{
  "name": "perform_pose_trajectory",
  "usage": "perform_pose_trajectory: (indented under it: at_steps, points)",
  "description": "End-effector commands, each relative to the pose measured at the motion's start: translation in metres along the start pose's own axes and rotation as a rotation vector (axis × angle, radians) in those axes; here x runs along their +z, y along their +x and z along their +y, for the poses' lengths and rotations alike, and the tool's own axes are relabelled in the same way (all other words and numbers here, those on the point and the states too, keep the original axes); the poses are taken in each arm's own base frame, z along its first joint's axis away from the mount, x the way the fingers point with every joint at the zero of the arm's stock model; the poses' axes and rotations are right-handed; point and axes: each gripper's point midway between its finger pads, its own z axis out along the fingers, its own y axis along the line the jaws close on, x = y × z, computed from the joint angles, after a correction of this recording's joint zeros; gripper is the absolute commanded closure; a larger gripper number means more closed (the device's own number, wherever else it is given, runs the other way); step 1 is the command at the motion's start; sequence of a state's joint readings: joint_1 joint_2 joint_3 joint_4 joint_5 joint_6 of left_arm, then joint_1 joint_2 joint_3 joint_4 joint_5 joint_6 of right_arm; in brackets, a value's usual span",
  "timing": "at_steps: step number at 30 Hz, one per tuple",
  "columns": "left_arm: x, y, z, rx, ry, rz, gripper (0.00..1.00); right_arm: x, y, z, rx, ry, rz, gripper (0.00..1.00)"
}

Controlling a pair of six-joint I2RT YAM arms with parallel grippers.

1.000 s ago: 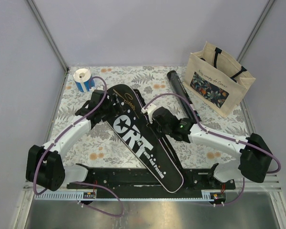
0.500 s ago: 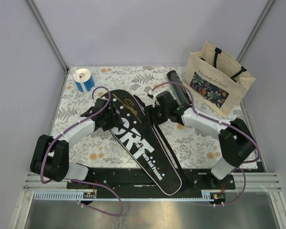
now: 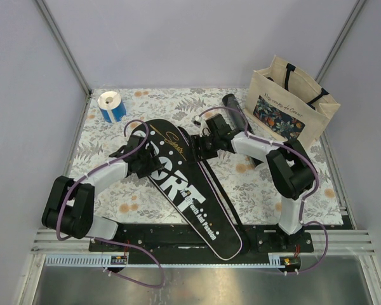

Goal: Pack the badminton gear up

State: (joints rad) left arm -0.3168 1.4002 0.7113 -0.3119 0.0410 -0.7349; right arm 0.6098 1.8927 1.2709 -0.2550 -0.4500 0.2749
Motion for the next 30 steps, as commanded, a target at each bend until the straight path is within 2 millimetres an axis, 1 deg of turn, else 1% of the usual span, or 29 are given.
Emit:
perform_pose_trajectory:
  at_steps: [1, 3, 5, 10, 13, 15, 16, 17, 19, 21, 22, 25, 27, 30]
  points:
    - [0.007, 0.000, 0.002, -0.005, -0.001, -0.004, 0.37, 0.010, -0.003, 0.009, -0.009, -0.083, 0.023, 0.19]
    - [0.007, 0.001, 0.002, 0.002, 0.003, -0.004, 0.37, 0.014, -0.001, 0.008, -0.008, -0.088, 0.031, 0.18]
    - [0.006, 0.000, 0.001, 0.001, 0.015, -0.012, 0.37, 0.019, 0.002, 0.001, -0.006, -0.073, 0.042, 0.18]
    - [0.007, 0.000, -0.001, -0.005, 0.023, -0.012, 0.37, 0.032, 0.012, -0.008, 0.009, -0.062, 0.078, 0.17]
    - [0.007, -0.001, -0.005, -0.006, 0.041, -0.009, 0.36, 0.038, 0.018, -0.003, 0.029, -0.115, 0.098, 0.17]
    - [0.008, -0.001, -0.008, -0.008, 0.058, -0.012, 0.36, 0.039, 0.019, 0.005, 0.040, -0.169, 0.109, 0.20]
    - [0.008, -0.002, -0.009, -0.012, 0.062, -0.015, 0.36, 0.040, 0.020, 0.007, 0.040, -0.187, 0.113, 0.23]
    - [0.009, -0.001, -0.010, -0.012, 0.066, -0.009, 0.36, 0.040, 0.022, 0.008, 0.045, -0.194, 0.118, 0.29]
    - [0.011, -0.001, -0.011, -0.020, 0.065, -0.003, 0.37, 0.036, 0.021, 0.008, 0.030, -0.188, 0.099, 0.58]
    - [0.010, -0.002, -0.014, -0.018, 0.072, 0.001, 0.36, 0.030, 0.014, 0.011, 0.005, -0.186, 0.054, 0.78]
    - [0.008, -0.004, -0.016, -0.018, 0.075, -0.001, 0.37, 0.027, 0.011, 0.014, -0.007, -0.189, 0.040, 0.85]
    - [-0.007, -0.017, -0.029, -0.016, 0.113, -0.034, 0.36, 0.012, -0.002, 0.024, -0.051, -0.197, -0.001, 1.00]
    - [-0.023, -0.028, -0.038, -0.015, 0.136, -0.069, 0.34, 0.000, -0.011, 0.028, -0.084, -0.179, -0.034, 1.00]
    - [-0.056, -0.053, -0.056, 0.002, 0.170, -0.146, 0.28, -0.022, -0.029, 0.030, -0.157, -0.108, -0.109, 1.00]
